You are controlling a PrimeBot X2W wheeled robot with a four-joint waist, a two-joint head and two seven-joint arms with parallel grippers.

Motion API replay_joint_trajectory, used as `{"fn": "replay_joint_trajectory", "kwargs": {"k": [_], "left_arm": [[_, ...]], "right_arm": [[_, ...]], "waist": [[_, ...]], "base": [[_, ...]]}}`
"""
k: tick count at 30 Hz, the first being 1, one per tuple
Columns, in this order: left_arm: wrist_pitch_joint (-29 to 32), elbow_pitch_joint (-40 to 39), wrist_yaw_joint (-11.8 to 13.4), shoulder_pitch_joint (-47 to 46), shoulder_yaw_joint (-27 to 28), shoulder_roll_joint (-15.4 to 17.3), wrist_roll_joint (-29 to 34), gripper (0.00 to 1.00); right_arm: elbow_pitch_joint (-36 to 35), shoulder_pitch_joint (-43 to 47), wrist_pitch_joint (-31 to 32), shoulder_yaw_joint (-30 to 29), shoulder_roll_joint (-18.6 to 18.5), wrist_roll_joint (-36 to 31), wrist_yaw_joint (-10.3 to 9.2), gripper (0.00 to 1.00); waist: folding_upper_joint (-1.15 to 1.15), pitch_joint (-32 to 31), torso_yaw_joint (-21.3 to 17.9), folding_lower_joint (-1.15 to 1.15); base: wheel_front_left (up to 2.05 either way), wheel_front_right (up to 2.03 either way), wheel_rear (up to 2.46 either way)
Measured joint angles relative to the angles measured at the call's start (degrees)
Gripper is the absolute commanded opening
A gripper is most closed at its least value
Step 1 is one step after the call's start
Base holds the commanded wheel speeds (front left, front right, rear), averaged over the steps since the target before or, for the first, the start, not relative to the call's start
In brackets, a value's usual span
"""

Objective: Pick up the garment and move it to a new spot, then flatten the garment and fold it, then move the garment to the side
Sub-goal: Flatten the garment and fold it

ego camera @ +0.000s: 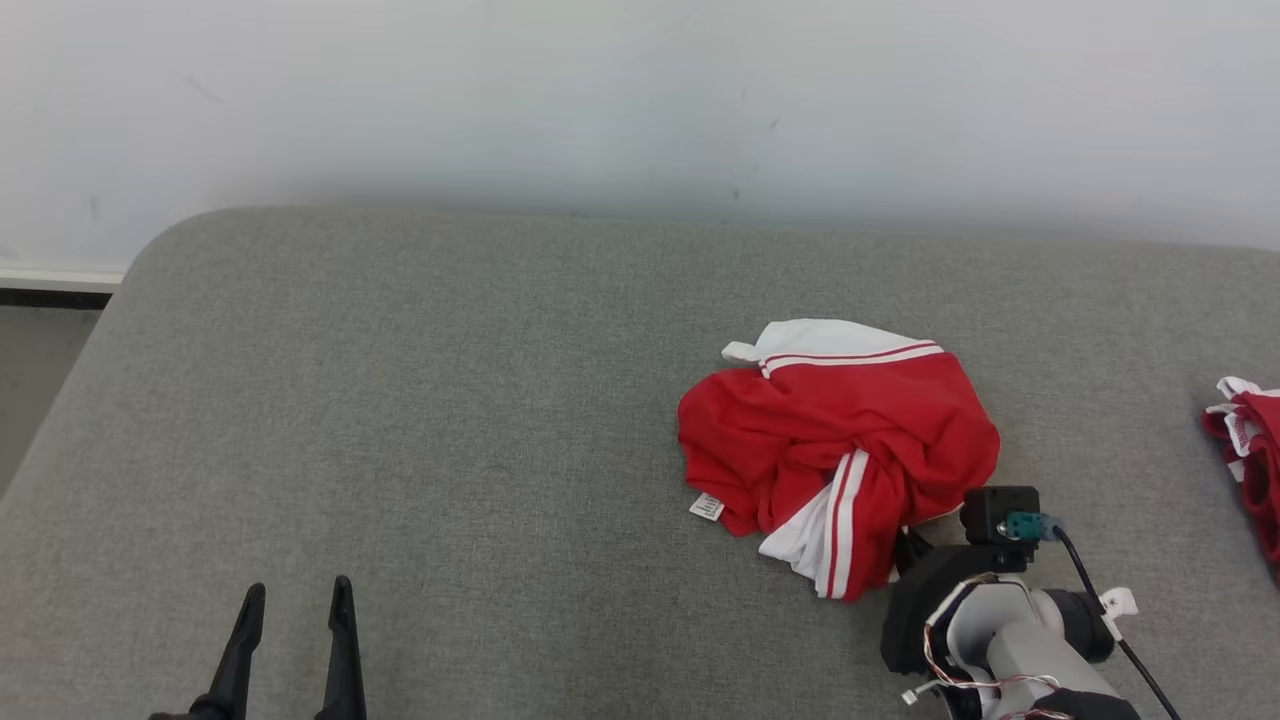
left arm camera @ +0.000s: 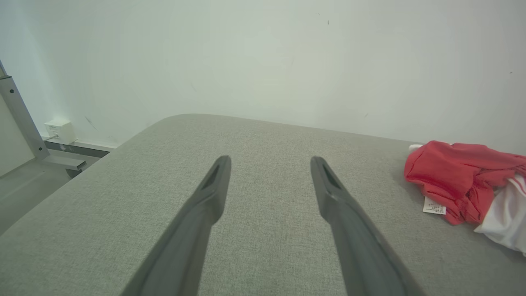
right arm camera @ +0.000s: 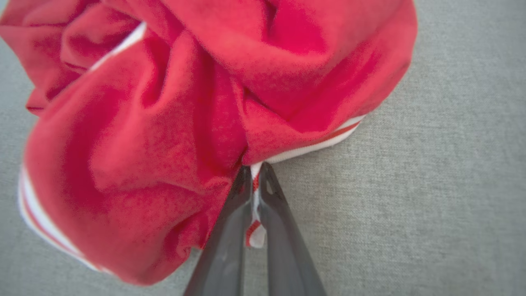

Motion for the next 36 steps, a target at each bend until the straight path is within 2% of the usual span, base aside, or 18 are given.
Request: {"fn": "replay_joint_trajectory", "kwargs": {"k": [5, 8, 15, 19, 22, 24, 28, 31, 36], "left_arm": [[0.0, 0.1, 0.0, 0.7, 0.4, 0.0, 0.0, 1.00], [0.0, -0.2, 0.0, 1.8, 0.4, 0.0, -0.1, 1.00], [0.0, -0.9, 0.0, 2.1, 0.5, -0.1, -0.1, 1.00], [0.0, -1.1, 0.1, 2.2, 0.2, -0.1, -0.1, 1.00], [0.0, -1.2, 0.1, 2.1, -0.4, -0.1, -0.1, 1.00], [0.0, -1.2, 0.1, 1.8, -0.6, -0.1, -0.1, 1.00], [0.0, -1.3, 0.1, 1.6, -0.4, -0.1, -0.2, 1.00], [0.0, -1.3, 0.1, 1.4, -0.1, -0.1, -0.3, 1.00], [0.0, -1.3, 0.6, 1.1, -0.4, -0.1, -0.7, 1.00]], "right_arm": [[-4.6, -2.1, -2.6, 6.5, 0.3, 5.6, 0.01, 0.00], [-11.6, -4.0, -3.3, 13.5, 0.3, 11.0, 0.01, 0.00], [-21.6, -10.9, -2.2, 22.9, 0.3, 20.2, 0.01, 0.00], [-22.6, -16.9, -2.2, 26.4, 0.3, 25.1, 0.01, 0.00], [-23.3, -21.8, -3.6, 28.4, 0.3, 31.3, 0.01, 0.00], [-24.6, -25.1, -5.4, 29.6, 0.3, 36.6, 0.01, 0.00], [-26.1, -31.8, -12.2, 31.0, 0.3, 43.0, 0.01, 0.00], [-24.9, -35.0, -15.0, 30.1, 0.3, 43.5, 0.01, 0.00], [-15.3, -31.5, -15.4, 29.6, -0.4, 40.5, 0.01, 0.00]], "waist": [[0.00, -1.7, -0.9, 0.00], [0.00, -3.0, -1.9, 0.00], [0.00, -4.1, -3.6, -0.01], [0.00, -3.8, -3.7, -0.01], [0.00, -3.3, -3.4, -0.01], [0.00, -2.9, -3.1, -0.01], [0.00, -2.0, -2.8, 0.00], [0.00, -1.5, -2.9, 0.00], [0.00, -1.3, -3.6, 0.00]], "base": [[0.00, 0.00, 0.00], [0.00, 0.00, 0.00], [0.00, 0.00, 0.00], [0.00, 0.00, 0.00], [0.00, 0.00, 0.00], [0.00, 0.00, 0.00], [0.00, 0.00, 0.00], [0.00, 0.00, 0.00], [0.00, 0.00, 0.00]]}}
